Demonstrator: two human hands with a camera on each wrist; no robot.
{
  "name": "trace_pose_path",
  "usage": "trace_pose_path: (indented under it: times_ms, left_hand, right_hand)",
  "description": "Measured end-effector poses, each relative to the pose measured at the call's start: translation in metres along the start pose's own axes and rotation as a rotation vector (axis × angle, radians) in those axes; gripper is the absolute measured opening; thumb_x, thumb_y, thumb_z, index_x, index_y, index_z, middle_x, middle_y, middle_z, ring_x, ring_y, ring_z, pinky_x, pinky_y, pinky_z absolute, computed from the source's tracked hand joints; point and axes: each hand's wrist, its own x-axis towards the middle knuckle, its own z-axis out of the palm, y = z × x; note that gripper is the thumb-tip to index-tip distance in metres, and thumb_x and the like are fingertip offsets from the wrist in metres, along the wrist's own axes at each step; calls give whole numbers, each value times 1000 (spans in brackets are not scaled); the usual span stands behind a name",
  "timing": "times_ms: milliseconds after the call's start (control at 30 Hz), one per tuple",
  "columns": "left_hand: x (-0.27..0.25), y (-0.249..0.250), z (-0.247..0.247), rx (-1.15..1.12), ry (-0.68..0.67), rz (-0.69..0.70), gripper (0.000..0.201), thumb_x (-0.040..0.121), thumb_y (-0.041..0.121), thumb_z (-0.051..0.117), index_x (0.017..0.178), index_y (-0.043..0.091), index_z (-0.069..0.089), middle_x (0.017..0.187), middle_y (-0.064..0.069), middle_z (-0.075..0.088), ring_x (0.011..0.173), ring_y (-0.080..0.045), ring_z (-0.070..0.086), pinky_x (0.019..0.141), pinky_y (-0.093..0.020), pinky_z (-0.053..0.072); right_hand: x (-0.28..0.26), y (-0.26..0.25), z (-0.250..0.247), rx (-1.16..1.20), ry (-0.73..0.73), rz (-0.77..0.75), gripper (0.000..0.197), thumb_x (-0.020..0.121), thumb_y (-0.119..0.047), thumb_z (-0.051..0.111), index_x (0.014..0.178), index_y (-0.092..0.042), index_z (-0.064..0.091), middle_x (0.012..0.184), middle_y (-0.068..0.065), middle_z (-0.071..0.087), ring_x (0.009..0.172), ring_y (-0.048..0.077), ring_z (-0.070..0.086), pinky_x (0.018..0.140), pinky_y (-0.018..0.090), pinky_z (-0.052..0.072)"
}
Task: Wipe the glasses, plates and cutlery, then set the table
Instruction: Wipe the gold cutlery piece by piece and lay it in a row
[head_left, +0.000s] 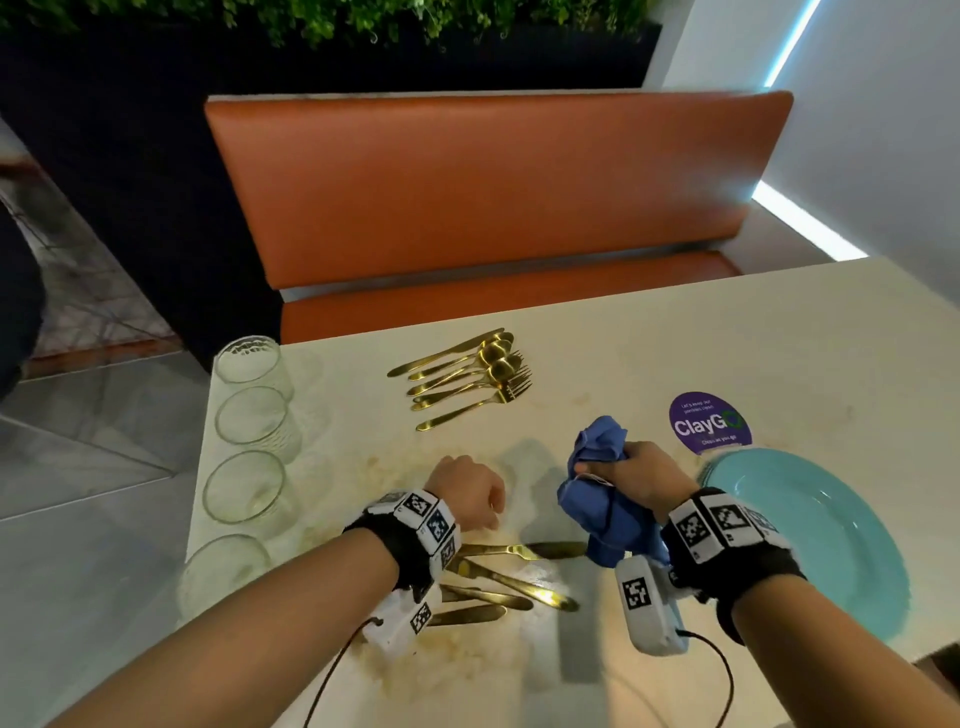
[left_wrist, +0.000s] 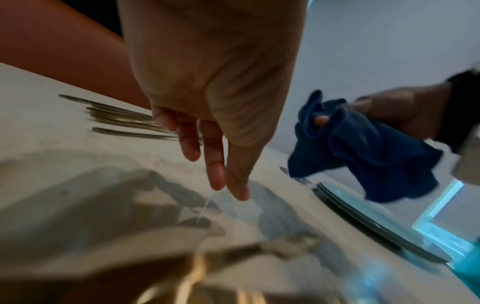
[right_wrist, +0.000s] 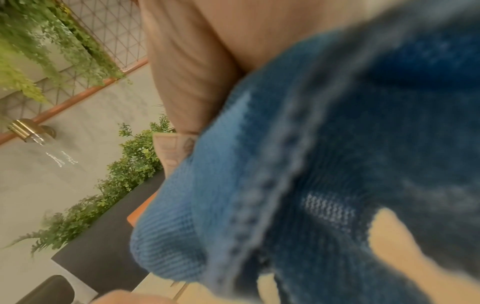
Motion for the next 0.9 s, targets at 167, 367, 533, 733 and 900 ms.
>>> trace_pose_path:
  times_ms: [167, 367, 533, 733, 900]
  left_hand:
    - [-28, 16, 22, 215, 34, 34, 26, 94, 26, 52, 116, 23, 64, 115, -6, 61, 113, -25, 46, 95, -31, 35]
    - [-32, 22, 27, 383, 4, 46, 24, 95, 18, 49, 114, 16, 63, 115, -7, 61, 113, -24, 47, 93, -31, 37]
    - [-27, 24, 24, 277, -49, -9, 30, 93, 14, 53, 123, 11, 54, 129, -12, 47, 121, -27, 44, 100, -31, 36]
    - [-29, 25, 25, 319, -114, -11, 27, 95, 12, 42, 117, 8, 57, 119, -11, 57, 122, -28, 38, 97, -35, 36]
    - [-34, 21, 17, 322, -82, -29, 29, 97, 14, 37, 118, 10, 55, 119, -12, 56, 118, -28, 39, 95, -34, 33]
  right_hand:
    - [-24, 16, 11, 67, 17, 32, 21, 84, -30, 66, 85, -10, 59, 88, 10, 61, 76, 21, 55, 73, 29, 42]
    - [-45, 41, 15, 17, 35, 87, 35, 87, -33, 60, 105, -3, 60, 91, 9, 58, 75, 18, 54, 65, 25, 40]
    - [-55, 57, 22, 45, 67, 88, 21, 86, -29, 63, 91, -9, 61, 89, 8, 60, 79, 22, 55, 71, 26, 41]
    - [-57, 58, 23, 4, 74, 12, 19, 84, -27, 64, 72, -20, 52, 70, -3, 56, 64, 10, 53, 56, 19, 38]
    - [-55, 38, 30, -88, 53, -69, 8, 82, -21, 59, 78, -14, 57, 73, 5, 59, 66, 18, 53, 63, 27, 44]
